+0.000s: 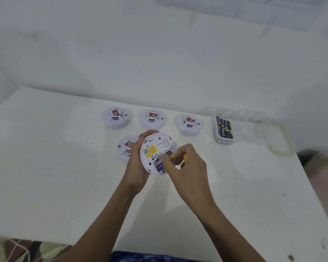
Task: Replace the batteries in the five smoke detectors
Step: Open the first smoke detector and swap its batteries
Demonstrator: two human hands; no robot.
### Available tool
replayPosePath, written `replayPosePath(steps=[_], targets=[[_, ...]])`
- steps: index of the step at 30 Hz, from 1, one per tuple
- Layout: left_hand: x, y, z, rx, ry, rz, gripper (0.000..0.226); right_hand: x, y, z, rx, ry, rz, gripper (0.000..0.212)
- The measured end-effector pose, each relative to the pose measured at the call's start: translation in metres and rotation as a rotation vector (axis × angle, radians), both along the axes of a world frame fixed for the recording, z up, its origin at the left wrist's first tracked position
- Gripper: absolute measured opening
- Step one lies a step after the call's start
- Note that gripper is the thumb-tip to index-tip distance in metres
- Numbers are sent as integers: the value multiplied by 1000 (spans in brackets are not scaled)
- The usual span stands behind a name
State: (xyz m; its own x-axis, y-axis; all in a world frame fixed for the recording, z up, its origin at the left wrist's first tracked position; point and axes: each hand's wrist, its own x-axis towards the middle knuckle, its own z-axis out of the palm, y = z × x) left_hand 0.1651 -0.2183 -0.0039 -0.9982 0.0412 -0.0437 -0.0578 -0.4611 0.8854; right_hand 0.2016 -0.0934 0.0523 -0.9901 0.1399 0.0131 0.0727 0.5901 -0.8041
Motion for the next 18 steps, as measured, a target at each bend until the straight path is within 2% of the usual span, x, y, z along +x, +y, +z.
replayPosePath(steps=[6, 11, 14, 18], targets=[[1, 1, 1, 108, -63, -48, 46, 3, -9, -4, 48, 81, -1, 23], [-2, -3, 3, 140, -55, -76, 66, -1, -4, 6, -29, 155, 16, 19], [-4, 0, 3, 213, -88, -116, 70, -8, 11, 16, -77, 121, 24, 16], [-7, 12, -2, 285, -190, -223, 39, -25, 44, 29, -86, 13, -39, 14]])
